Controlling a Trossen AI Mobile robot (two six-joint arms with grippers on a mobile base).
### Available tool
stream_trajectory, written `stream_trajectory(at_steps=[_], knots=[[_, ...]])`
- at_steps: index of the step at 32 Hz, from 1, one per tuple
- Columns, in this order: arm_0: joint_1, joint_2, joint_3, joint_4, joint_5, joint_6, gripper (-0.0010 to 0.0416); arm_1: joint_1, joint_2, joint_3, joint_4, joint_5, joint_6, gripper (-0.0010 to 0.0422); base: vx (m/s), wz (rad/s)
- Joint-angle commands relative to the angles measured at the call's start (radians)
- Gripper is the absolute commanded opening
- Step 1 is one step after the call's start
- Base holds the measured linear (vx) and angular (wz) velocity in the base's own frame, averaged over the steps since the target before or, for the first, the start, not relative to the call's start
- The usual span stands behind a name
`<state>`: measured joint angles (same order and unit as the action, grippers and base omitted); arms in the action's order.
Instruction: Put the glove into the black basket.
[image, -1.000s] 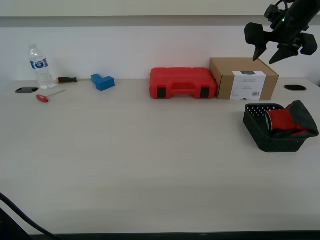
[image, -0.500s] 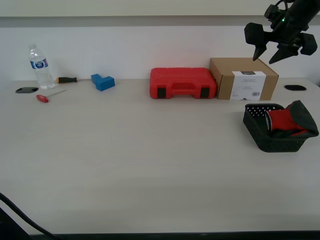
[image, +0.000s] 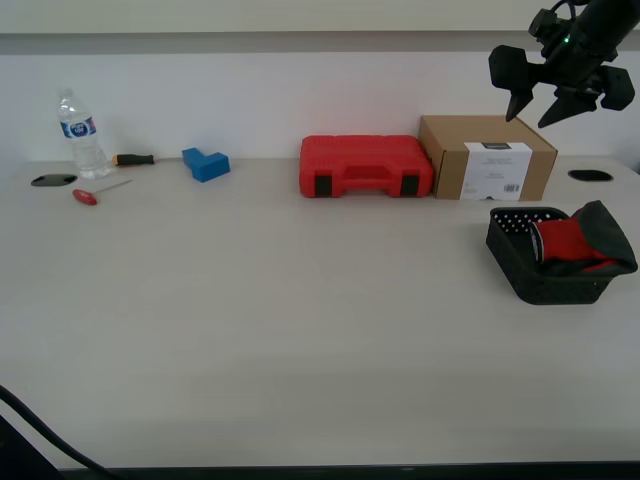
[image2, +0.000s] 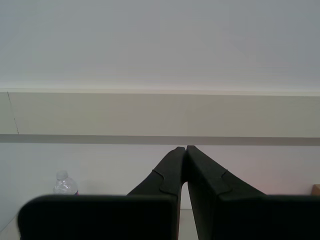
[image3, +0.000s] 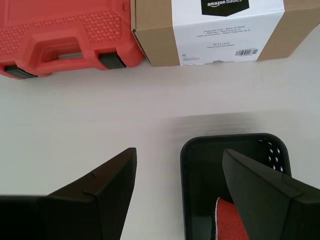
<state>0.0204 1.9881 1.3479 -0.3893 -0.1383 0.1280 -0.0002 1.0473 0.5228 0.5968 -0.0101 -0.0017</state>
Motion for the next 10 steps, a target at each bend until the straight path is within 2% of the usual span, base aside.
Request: stream_trajectory(at_steps=[1, 10], knots=[[0.000, 0.000, 0.001, 0.000, -0.002, 0.000, 0.0238, 0.000, 0.000, 0.001, 0.003, -0.001, 0.000, 0.0000, 0.000, 0.000], [0.000, 0.000, 0.001, 0.000, -0.002, 0.000, 0.0238, 0.000, 0.000, 0.001, 0.003, -0.001, 0.000, 0.0000, 0.000, 0.000]])
